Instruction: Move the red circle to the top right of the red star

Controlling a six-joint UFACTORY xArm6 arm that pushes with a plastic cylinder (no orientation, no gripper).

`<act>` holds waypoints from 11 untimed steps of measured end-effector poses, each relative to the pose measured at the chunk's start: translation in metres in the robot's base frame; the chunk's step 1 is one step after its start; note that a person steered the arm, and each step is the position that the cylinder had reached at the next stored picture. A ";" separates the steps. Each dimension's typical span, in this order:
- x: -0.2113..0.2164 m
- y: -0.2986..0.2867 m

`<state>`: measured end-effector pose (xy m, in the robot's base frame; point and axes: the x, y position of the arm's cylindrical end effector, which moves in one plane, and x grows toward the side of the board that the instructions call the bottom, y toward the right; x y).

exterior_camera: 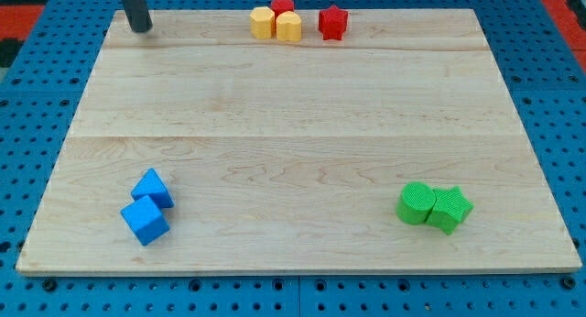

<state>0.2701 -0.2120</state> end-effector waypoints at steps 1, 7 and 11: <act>0.048 0.065; -0.072 0.172; -0.078 0.235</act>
